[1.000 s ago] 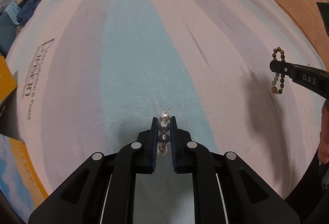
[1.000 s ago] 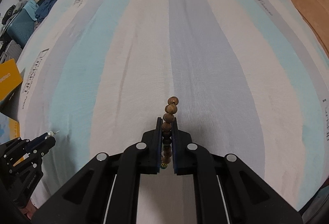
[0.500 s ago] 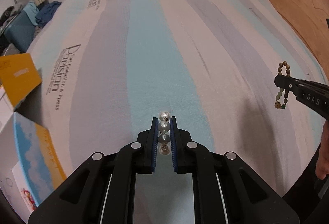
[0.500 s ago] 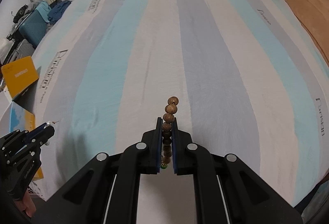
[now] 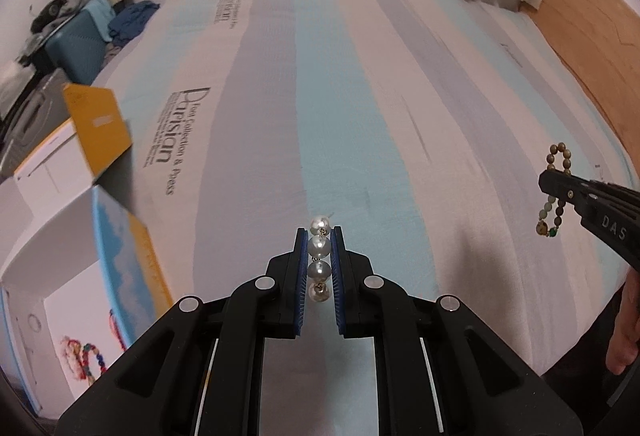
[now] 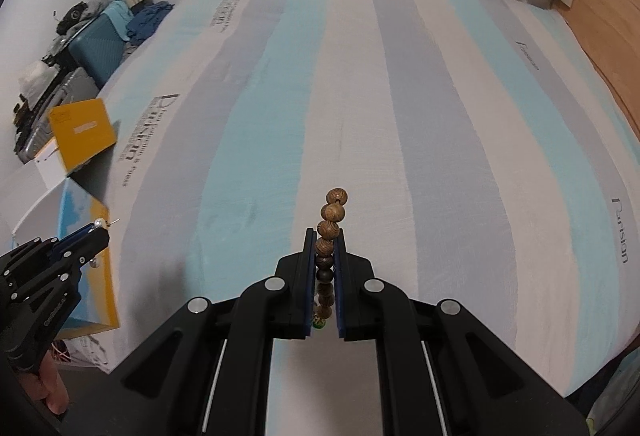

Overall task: Organize jewelry
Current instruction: 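Carry the pearl earring and wooden bead bracelet into the white box with both tools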

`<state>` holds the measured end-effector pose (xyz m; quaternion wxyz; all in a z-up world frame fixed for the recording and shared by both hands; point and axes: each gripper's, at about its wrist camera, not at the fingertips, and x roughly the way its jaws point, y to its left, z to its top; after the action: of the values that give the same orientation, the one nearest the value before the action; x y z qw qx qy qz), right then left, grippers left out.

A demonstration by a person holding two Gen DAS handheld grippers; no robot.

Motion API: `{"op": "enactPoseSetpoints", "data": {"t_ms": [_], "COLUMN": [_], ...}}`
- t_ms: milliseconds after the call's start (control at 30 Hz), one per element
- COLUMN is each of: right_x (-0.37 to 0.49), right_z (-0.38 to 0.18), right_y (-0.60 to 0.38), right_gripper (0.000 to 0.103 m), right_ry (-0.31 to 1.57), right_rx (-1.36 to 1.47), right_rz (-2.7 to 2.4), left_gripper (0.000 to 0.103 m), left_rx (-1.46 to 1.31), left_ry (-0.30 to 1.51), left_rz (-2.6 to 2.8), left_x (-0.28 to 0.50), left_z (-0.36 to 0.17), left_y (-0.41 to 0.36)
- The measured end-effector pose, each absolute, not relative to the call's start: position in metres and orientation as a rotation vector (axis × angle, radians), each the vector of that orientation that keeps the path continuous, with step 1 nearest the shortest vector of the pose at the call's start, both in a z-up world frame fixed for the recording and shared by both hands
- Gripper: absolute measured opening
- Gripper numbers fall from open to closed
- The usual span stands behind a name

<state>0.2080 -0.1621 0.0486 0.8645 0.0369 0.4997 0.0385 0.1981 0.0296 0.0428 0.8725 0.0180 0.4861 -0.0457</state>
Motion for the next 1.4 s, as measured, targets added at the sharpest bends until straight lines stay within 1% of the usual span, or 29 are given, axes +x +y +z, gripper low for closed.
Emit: {"op": "enactPoseSetpoints", "data": {"t_ms": [367, 700, 1067, 1400], "right_x": [0.178, 0.161, 0.131, 0.118], "right_z": [0.080, 0.097, 0.100, 0.083], "right_y": [-0.100, -0.013, 0.120, 0.198], "right_gripper": [0.007, 0.007, 0.007, 0.007], "right_ry": [0.992, 0.956, 0.950, 0.982], "right_rx": [0.042, 0.019, -0.061, -0.122], "right_rz": [0.158, 0.285, 0.470, 0.550], "left_gripper": [0.010, 0.010, 0.010, 0.010], "left_rx": [-0.002, -0.028, -0.124, -0.191], "left_ry": [0.974, 0.940, 0.944, 0.970], "left_rz": [-0.034, 0.103, 0.241, 0.308], "left_x": [0.165, 0.120, 0.068, 0.045], "left_z": [0.068, 0.094, 0.094, 0.077], "left_y": [0.079, 0.167, 0.279, 0.344]}}
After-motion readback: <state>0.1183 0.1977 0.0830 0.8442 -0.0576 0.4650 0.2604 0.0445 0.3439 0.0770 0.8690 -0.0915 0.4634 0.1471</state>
